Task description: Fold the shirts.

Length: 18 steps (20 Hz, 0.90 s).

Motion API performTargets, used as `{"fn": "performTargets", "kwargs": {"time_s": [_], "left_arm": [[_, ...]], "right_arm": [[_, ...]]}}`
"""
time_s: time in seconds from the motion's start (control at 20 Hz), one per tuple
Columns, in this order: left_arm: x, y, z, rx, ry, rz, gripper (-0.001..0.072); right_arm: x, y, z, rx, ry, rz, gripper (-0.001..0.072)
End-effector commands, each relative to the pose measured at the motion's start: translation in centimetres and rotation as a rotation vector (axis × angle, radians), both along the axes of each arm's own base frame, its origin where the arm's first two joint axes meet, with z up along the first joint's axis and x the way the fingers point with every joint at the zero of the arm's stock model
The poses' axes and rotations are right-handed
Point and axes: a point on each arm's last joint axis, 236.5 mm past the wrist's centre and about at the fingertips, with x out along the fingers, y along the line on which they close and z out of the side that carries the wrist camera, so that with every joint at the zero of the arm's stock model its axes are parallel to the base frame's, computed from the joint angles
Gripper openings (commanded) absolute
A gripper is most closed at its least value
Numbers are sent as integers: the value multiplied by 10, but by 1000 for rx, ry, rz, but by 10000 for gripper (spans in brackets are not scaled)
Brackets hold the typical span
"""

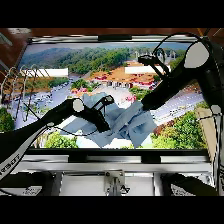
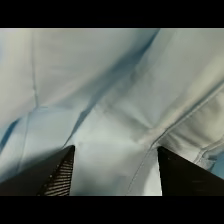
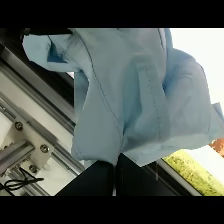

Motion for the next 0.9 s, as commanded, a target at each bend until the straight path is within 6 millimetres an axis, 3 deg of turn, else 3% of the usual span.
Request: {"fn": "performTargets", "kwargs": {"time_s": [0.0,0.2,0.3,0.4,0.45,0.5,0.55,0.6,0.65,0.7,0.8,0.85], "left_arm": [[-20,-3,-5,10,61,-52,602],[-47,-7,9,-58,188,-111,601],[-51,-2,9,-51,212,-117,589],[-42,4,8,-50,218,-75,278],[-37,9,8,-51,225,-52,191],[-35,16,9,-50,241,-43,156],[-35,23,9,-48,261,-38,171],[-38,28,11,-45,289,-46,293],[-43,34,11,-38,314,-59,556],[-45,39,10,-21,322,-65,647],[-44,46,3,23,323,-47,642],[-44,49,1,40,333,-34,596]], "right_arm": [[0,0,0,0,-1,0,77],[1,0,0,0,-2,-1,77],[2,0,0,2,-8,-4,77],[3,0,0,3,-11,-5,77],[3,1,0,3,-11,-4,77],[3,1,0,3,-11,-4,77],[4,1,0,4,-13,-5,77],[5,1,1,6,-18,-7,77],[5,1,1,7,-21,-8,77],[6,2,1,9,-24,-9,77],[7,2,1,11,-28,-11,77],[7,2,1,11,-28,-11,77]]}}
